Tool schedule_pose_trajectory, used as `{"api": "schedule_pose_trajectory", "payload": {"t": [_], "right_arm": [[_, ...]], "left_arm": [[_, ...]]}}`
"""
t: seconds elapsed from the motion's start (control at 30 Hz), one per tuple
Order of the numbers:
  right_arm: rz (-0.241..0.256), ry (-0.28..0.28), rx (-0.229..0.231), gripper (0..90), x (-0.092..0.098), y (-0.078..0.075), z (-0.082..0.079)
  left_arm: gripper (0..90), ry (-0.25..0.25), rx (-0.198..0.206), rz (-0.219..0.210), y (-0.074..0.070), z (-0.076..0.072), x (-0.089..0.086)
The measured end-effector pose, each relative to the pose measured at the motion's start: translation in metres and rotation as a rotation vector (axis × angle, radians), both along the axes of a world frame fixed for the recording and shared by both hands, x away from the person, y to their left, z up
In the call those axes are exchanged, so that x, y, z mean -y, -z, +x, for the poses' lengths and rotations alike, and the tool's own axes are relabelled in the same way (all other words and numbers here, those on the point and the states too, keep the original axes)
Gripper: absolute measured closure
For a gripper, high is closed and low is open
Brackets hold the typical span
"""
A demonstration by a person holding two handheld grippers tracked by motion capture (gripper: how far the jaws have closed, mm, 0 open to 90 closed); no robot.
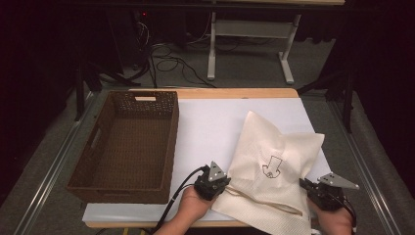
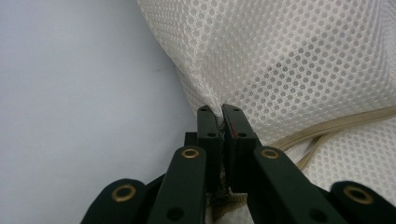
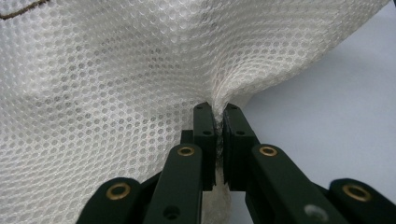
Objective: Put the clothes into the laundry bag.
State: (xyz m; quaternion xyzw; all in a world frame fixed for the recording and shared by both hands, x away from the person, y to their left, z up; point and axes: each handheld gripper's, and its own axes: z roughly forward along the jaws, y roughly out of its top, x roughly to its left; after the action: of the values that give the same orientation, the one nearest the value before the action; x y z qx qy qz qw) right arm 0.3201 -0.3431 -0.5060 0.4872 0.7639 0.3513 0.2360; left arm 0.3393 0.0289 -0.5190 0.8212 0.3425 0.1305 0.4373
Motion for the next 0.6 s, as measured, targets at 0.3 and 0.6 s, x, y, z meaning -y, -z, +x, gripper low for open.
{"api": "schedule_pose_trajectory", "payload": {"t": [0.3,0.6], "right_arm": [[-0.006,-0.078,0.009,87.6,-0.028,-0.003,0.025],[-0.046,-0.153,0.031,87.6,-0.059,-0.004,0.064]], "left_arm": [[86.9,-0.144,0.076,0.005,-0.004,-0.012,-0.03],[86.0,-0.194,0.09,0.04,0.002,-0.021,-0.043]]}}
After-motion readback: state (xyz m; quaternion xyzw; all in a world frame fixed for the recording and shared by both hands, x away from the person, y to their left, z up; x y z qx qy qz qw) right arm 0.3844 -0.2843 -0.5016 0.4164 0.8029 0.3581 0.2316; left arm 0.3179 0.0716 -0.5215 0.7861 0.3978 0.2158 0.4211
